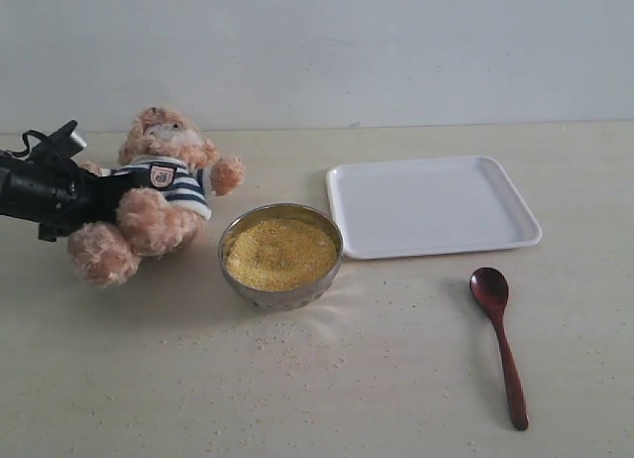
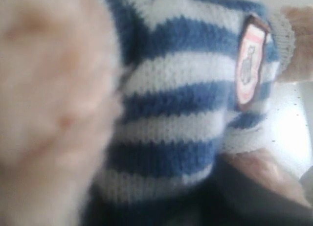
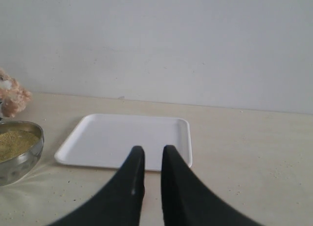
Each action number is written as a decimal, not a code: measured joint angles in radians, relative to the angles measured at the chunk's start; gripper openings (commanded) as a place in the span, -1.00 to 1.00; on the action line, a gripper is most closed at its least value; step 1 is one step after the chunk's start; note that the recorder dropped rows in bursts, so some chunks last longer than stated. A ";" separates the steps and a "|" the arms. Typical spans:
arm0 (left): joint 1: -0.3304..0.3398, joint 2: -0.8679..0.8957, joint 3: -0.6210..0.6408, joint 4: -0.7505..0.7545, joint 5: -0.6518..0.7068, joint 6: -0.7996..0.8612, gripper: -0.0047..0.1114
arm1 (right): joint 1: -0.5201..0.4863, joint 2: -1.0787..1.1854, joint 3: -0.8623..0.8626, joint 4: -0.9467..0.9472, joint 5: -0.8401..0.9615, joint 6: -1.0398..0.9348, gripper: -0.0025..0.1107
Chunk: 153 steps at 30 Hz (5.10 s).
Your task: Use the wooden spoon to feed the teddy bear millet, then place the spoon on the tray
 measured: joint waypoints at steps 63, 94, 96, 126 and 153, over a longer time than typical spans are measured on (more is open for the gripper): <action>0.381 -0.919 0.782 0.264 0.439 -0.110 -0.78 | 0.000 0.000 0.000 0.000 -0.011 0.000 -0.70; 0.381 -0.919 0.812 0.235 0.351 -0.110 -0.78 | 0.000 0.000 0.000 0.000 -0.011 0.000 -0.70; 0.381 -0.919 0.812 0.235 0.346 -0.110 -0.78 | 0.000 0.000 0.000 0.000 -0.011 0.000 -0.70; 0.381 -0.919 0.812 0.235 0.336 -0.110 -0.78 | 0.000 0.000 0.000 0.222 -0.100 0.448 -0.70; 0.381 -0.919 0.812 0.235 0.336 -0.110 -0.78 | 0.000 1.086 -0.613 0.236 0.569 -0.053 -0.66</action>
